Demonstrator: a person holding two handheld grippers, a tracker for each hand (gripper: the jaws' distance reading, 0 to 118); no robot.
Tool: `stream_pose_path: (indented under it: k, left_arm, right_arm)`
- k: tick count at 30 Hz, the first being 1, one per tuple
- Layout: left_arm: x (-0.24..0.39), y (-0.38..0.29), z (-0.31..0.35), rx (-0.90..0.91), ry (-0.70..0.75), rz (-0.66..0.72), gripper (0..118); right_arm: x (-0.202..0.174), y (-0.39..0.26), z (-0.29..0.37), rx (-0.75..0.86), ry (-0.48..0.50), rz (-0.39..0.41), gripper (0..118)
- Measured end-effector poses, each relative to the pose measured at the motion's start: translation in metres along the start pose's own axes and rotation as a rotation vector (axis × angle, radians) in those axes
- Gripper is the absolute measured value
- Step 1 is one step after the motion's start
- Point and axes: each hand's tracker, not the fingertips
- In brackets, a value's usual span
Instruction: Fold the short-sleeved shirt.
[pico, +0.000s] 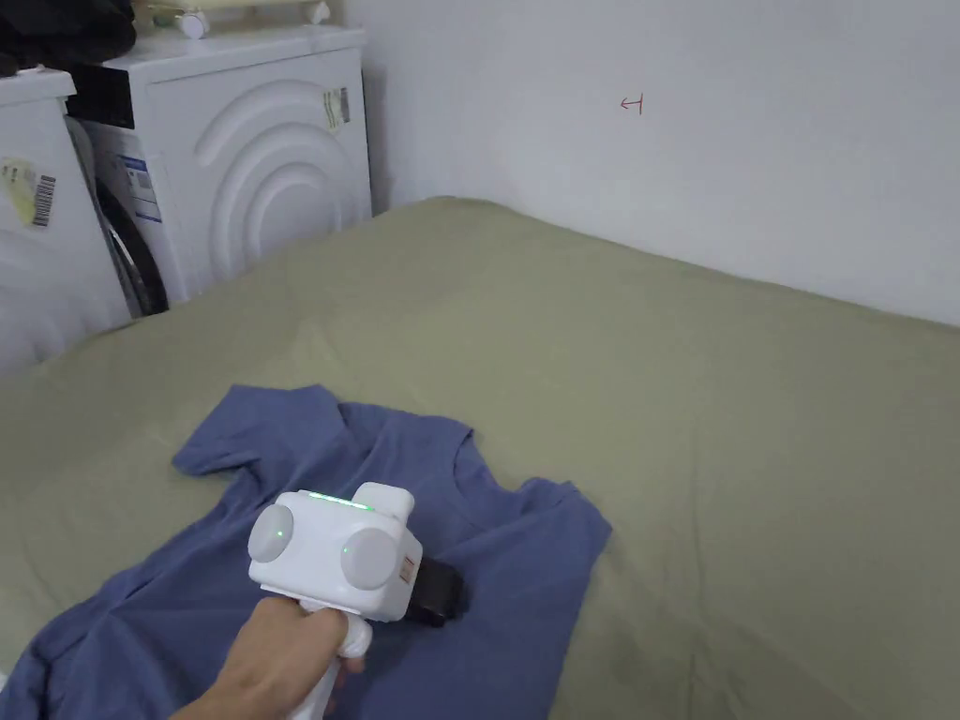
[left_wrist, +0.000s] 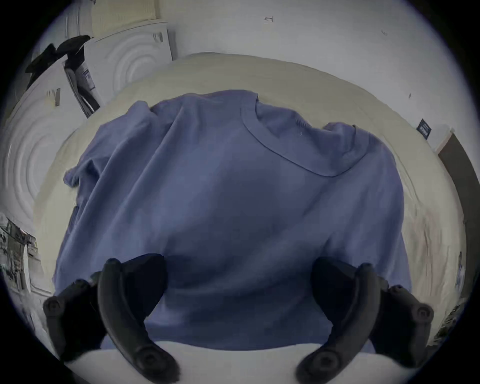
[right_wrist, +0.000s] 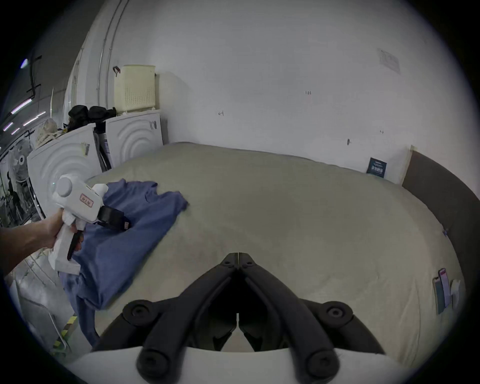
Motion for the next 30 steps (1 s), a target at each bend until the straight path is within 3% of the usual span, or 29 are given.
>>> stream_pose_path:
  k: [1,2,3,4,6,14,19,22,30]
  left_arm:
    - [-0.002,0.001,0.004,-0.004,-0.007,0.0,105]
    - [-0.002,0.002,0.011,-0.001,-0.023,0.001,80]
    - [0.002,0.003,0.021,0.026,-0.014,-0.014,45]
    - [0.006,0.005,0.03,0.061,0.0,-0.061,1]
    - [0.011,0.009,0.048,0.08,0.076,-0.083,1]
    - [0.062,0.035,0.163,0.215,-0.079,-0.104,1]
    - [0.156,0.04,0.236,0.305,-0.189,-0.24,1]
    - [0.223,0.036,0.266,0.341,-0.279,-0.312,1]
    - [0.416,0.011,0.286,0.332,-0.539,-0.487,1]
  right_arm:
    - [0.003,-0.001,0.003,-0.001,0.001,-0.007,0]
    - [0.006,-0.001,0.007,-0.002,0.002,-0.017,0]
    - [0.008,0.0,0.012,-0.005,-0.001,-0.025,0]
    - [0.011,0.0,0.018,-0.004,-0.002,-0.032,0]
    - [0.018,0.0,0.034,0.011,-0.01,-0.051,0]
    - [0.072,-0.01,0.114,0.052,-0.081,-0.073,0]
    - [0.119,-0.021,0.168,0.098,-0.198,-0.168,0]
    - [0.14,-0.029,0.195,0.109,-0.251,-0.175,0]
    - [0.187,-0.053,0.23,0.089,-0.368,-0.227,0]
